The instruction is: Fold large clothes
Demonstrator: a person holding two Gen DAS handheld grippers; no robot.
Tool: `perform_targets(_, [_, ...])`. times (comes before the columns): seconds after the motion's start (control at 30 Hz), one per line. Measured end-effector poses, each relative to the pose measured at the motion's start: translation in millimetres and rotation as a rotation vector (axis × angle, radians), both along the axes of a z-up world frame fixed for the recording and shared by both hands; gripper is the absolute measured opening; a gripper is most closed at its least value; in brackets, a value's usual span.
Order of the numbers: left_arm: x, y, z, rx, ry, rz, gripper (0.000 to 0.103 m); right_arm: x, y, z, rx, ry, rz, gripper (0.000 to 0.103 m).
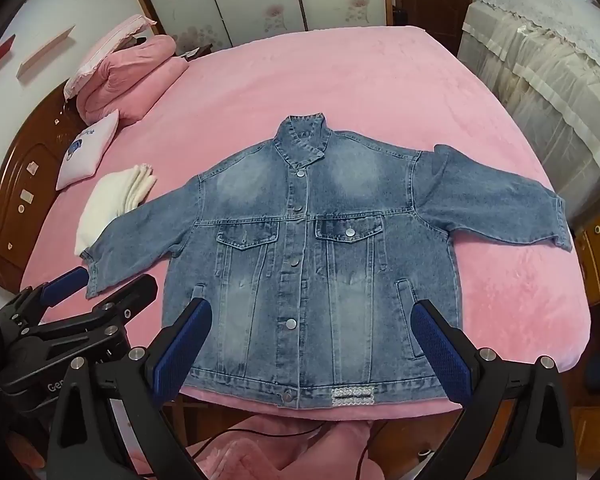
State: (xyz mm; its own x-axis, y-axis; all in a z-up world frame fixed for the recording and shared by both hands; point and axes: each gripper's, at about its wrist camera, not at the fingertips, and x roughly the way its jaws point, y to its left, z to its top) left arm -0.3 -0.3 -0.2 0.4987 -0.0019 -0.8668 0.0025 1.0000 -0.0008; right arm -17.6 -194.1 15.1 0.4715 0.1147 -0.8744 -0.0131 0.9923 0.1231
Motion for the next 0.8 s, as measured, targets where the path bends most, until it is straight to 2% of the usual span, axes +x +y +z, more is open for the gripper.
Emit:
perform_targets(0.3, [4.5,1.7,-3.5,-0.016,0.017,-0.005,0.095,1.9,1.2,2.1,-0.041,0.012,0.018,0.101])
perform_targets(0.8, [3.5,1.7,-9.3,-0.018,0.019,0.020,0.095,6.2,-2.4,-6.1,-0.023,0.035,0.027,0.101])
